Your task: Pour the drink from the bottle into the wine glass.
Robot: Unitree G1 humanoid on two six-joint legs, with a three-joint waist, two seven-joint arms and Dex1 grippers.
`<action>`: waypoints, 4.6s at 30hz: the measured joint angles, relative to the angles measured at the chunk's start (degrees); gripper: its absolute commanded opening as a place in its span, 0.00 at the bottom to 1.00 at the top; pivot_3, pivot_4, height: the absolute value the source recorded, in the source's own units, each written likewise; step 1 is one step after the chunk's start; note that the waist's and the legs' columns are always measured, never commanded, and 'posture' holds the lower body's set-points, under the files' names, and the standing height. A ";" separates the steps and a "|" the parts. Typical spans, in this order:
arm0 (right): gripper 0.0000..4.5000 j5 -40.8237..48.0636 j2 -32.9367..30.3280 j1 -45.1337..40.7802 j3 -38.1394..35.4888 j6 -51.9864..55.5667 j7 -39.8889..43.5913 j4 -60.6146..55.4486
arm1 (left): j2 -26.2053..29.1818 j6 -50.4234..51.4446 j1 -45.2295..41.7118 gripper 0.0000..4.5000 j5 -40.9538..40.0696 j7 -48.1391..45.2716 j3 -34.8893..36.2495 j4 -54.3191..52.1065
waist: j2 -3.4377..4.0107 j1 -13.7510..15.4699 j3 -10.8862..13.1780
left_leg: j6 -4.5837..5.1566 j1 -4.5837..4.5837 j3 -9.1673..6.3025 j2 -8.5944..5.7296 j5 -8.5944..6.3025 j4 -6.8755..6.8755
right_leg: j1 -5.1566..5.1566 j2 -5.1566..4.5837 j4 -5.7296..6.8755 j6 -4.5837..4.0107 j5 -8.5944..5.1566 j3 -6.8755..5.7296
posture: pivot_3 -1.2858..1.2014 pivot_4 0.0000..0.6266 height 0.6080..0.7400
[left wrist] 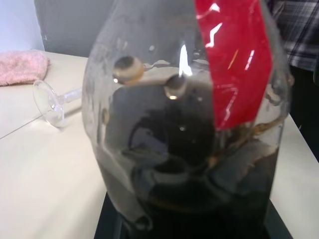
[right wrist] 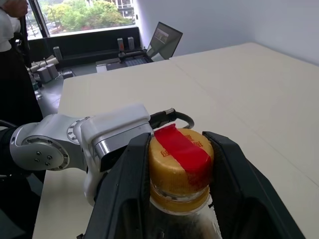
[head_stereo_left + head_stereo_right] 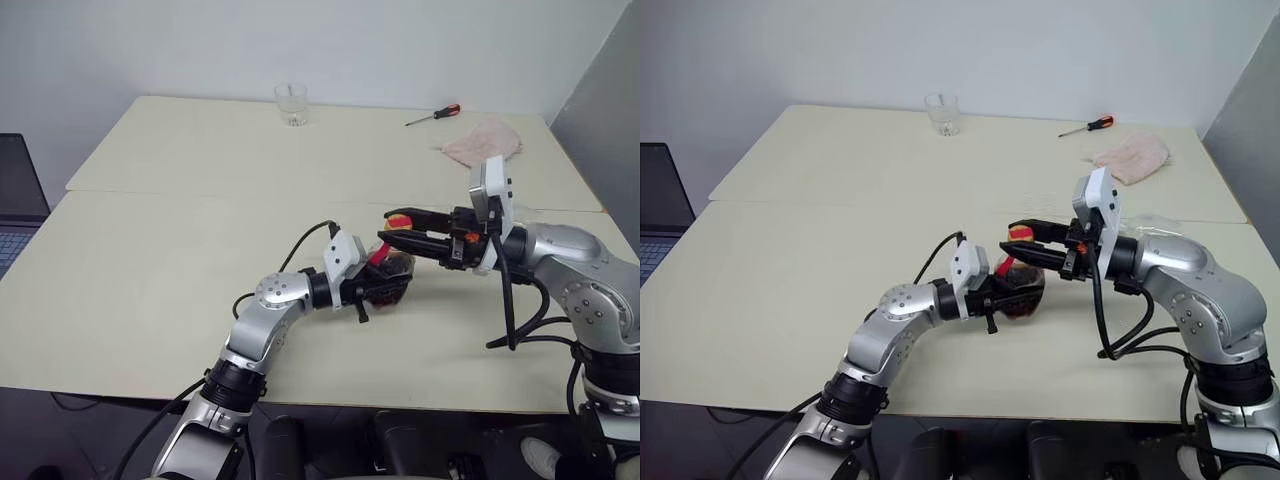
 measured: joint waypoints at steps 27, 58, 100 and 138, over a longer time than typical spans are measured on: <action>0.28 -2.16 -1.03 4.31 -12.34 -4.61 -13.38 8.62 | 0.89 -0.25 0.63 0.20 0.57 1.18 0.32 -0.39 | 0.00 0.24 0.00 | 0.00 0.00 0.05 -0.03 0.00 0.01 | 0.05 -0.04 -0.03 0.00 0.00 0.07 | 0.52 0.24 1.00; 0.97 -25.22 12.94 19.31 -21.43 -15.22 -40.39 26.65 | -0.23 -3.57 0.95 0.20 1.80 13.58 8.02 3.25 | 0.62 -0.02 -0.34 | 0.00 0.12 0.31 -0.03 0.00 -0.03 | 0.03 0.02 0.02 0.01 0.00 0.27 | 0.52 0.24 1.00; 1.00 -21.09 8.49 4.54 -0.23 1.35 -24.54 2.76 | 3.12 -21.12 -2.06 0.20 8.91 46.43 29.10 28.22 | 0.61 -0.11 -0.34 | 0.00 0.10 0.24 0.04 0.00 -0.03 | 0.02 0.03 0.03 -0.04 0.04 0.08 | 0.52 0.24 1.00; 1.00 -14.31 21.76 4.55 -11.87 8.38 -33.07 3.74 | 5.74 6.88 28.83 0.99 2.12 40.12 25.27 -17.26 | 0.50 -0.15 -0.42 | -0.01 0.10 0.23 0.06 0.00 -0.10 | -0.01 -0.08 0.04 -0.05 0.01 0.29 | 0.52 0.24 1.00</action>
